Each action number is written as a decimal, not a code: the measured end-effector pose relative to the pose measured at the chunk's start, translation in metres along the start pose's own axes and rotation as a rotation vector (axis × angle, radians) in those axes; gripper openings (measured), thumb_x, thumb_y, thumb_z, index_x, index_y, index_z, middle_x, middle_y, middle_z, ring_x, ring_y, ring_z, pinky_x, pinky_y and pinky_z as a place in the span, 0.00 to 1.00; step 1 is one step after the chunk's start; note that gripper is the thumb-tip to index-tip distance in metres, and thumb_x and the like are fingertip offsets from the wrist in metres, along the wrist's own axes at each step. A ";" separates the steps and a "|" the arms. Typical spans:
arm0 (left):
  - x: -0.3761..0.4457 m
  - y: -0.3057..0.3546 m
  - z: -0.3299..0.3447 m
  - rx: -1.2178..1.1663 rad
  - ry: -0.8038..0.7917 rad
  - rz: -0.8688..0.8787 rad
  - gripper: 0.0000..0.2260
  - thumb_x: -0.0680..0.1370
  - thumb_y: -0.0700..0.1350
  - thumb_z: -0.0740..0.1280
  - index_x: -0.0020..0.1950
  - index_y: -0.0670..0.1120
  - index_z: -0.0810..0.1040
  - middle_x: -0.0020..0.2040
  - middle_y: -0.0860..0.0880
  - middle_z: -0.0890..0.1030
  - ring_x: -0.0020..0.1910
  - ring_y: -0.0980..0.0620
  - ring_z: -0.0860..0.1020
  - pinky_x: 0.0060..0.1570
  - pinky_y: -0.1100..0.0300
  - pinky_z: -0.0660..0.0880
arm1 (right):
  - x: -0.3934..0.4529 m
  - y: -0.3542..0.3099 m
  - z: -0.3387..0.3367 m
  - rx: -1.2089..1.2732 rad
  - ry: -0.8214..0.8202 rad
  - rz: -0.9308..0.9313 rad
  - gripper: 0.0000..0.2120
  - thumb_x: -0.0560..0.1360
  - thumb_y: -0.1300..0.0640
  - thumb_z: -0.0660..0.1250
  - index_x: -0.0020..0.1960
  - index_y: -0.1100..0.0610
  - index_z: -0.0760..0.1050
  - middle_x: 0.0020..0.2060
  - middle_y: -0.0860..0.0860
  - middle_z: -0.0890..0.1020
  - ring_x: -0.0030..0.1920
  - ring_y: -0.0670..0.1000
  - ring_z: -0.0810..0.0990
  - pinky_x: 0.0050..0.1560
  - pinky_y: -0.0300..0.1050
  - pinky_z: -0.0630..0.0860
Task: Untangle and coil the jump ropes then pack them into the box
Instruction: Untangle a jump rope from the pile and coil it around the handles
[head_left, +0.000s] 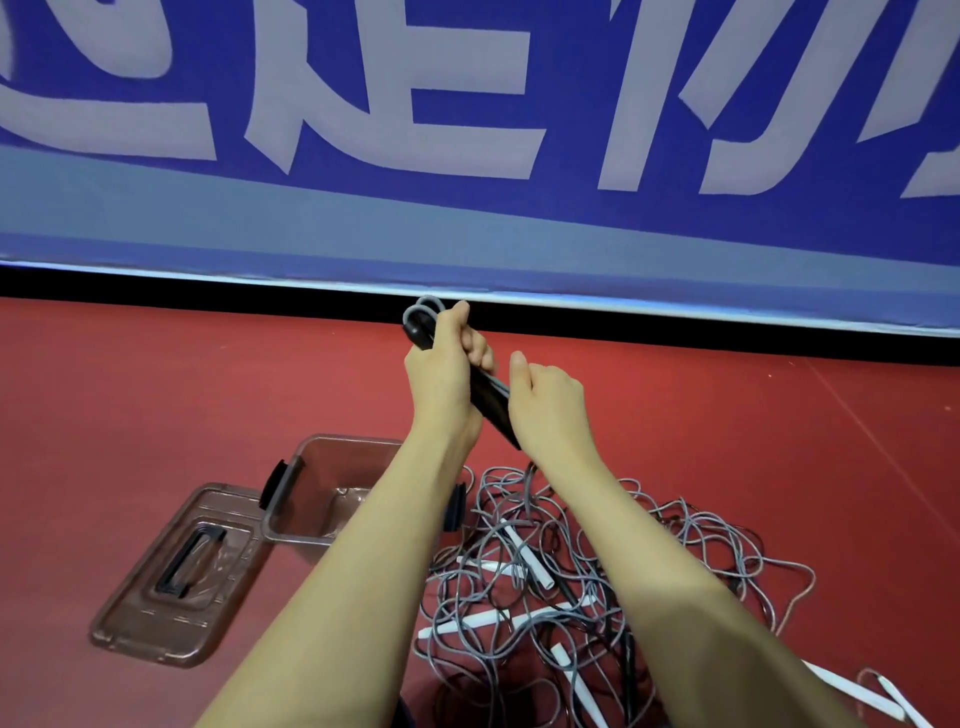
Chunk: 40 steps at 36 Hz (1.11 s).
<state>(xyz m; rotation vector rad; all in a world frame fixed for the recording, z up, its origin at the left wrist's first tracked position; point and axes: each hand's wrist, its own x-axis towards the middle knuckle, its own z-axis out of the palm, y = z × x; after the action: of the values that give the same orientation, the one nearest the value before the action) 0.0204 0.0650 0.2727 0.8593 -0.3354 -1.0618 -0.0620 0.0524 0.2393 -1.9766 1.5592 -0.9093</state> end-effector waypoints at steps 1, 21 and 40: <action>0.000 0.000 -0.001 -0.020 0.001 -0.002 0.18 0.77 0.40 0.63 0.29 0.46 0.61 0.22 0.50 0.60 0.22 0.53 0.61 0.25 0.61 0.61 | -0.001 -0.001 -0.001 -0.003 -0.014 0.008 0.24 0.83 0.49 0.47 0.29 0.53 0.59 0.36 0.59 0.75 0.39 0.57 0.69 0.41 0.47 0.60; 0.016 -0.005 -0.006 -0.202 -0.037 -0.037 0.21 0.78 0.46 0.65 0.28 0.46 0.62 0.20 0.50 0.63 0.21 0.54 0.64 0.24 0.64 0.65 | 0.003 -0.002 0.002 0.515 -0.049 0.416 0.20 0.82 0.51 0.54 0.35 0.58 0.70 0.24 0.53 0.73 0.16 0.46 0.70 0.23 0.39 0.68; 0.018 -0.016 -0.043 1.793 -0.533 0.973 0.36 0.62 0.50 0.63 0.69 0.40 0.68 0.62 0.43 0.74 0.61 0.43 0.71 0.61 0.51 0.64 | 0.018 0.032 -0.024 -0.125 0.131 0.036 0.23 0.83 0.54 0.49 0.29 0.53 0.59 0.28 0.51 0.69 0.37 0.58 0.65 0.38 0.47 0.51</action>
<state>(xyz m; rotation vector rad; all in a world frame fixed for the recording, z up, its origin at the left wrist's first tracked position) 0.0456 0.0659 0.2302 1.6096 -2.0816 0.2509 -0.0987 0.0283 0.2365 -2.0017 1.7587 -0.9650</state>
